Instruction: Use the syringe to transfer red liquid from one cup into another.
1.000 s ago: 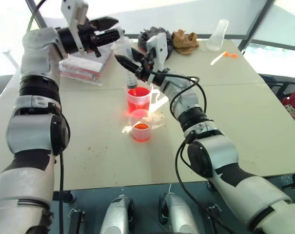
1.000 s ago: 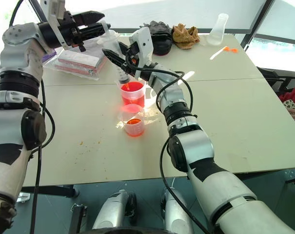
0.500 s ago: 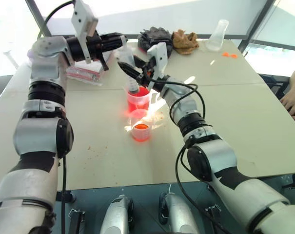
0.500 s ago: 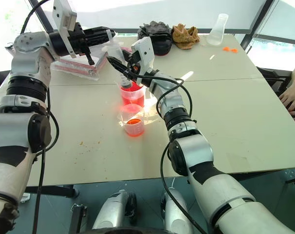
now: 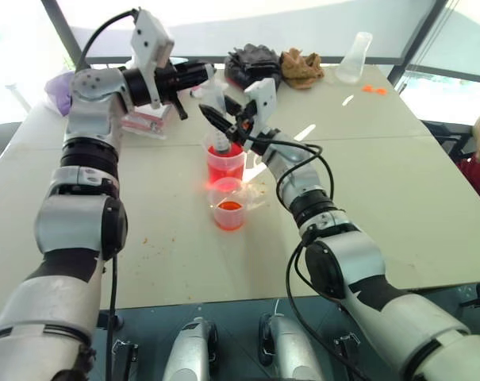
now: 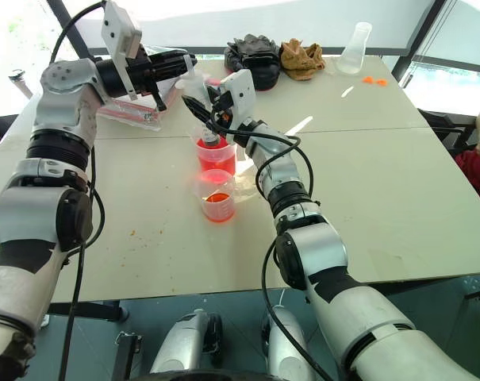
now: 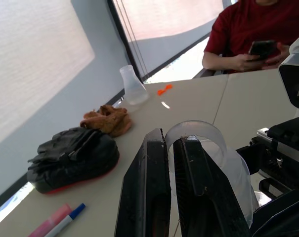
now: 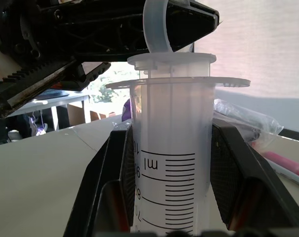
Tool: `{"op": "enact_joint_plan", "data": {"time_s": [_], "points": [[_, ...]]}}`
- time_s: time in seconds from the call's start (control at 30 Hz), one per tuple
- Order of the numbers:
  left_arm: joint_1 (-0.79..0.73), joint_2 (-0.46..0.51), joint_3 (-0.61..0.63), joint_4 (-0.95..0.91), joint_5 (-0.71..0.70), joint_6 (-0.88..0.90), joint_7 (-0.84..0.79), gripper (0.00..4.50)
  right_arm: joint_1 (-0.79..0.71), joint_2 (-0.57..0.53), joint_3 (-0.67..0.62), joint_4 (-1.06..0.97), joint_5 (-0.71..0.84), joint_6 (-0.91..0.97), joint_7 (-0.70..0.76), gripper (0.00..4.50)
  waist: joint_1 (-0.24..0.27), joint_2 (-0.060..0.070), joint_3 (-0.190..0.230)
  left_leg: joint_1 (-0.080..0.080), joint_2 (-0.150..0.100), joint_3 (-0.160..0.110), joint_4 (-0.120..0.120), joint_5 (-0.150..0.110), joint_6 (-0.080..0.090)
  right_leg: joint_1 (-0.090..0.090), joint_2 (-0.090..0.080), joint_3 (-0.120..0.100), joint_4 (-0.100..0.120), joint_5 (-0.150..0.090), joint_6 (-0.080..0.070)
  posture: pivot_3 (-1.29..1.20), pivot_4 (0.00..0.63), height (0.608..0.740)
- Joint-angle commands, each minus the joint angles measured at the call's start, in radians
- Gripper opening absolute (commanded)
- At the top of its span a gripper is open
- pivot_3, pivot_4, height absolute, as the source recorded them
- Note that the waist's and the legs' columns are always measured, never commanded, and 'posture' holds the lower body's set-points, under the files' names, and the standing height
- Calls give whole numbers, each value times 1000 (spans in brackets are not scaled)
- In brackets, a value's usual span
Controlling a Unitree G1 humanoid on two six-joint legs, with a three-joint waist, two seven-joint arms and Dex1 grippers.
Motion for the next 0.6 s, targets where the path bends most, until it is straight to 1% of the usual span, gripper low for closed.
{"op": "enact_joint_plan", "data": {"time_s": [0.03,0.33,0.6], "points": [[-63,-21,-1,-11,4,-36,17,20,0,35,29,-20,-11,-18,10,1459,0,0,0,0,0,0,0,0,0,0,0,0,0,0,0,0,150,740],[-108,-31,17,16,7,-57,52,20,40,52,43,-26,-16,-21,2,1459,0,0,0,0,0,0,0,0,0,0,0,0,1,0,0,0,150,740],[-149,-39,69,6,-41,-28,76,20,57,59,53,-31,-15,-21,-2,1459,0,0,0,0,0,0,0,0,0,0,0,0,1,0,0,0,150,740]]}}
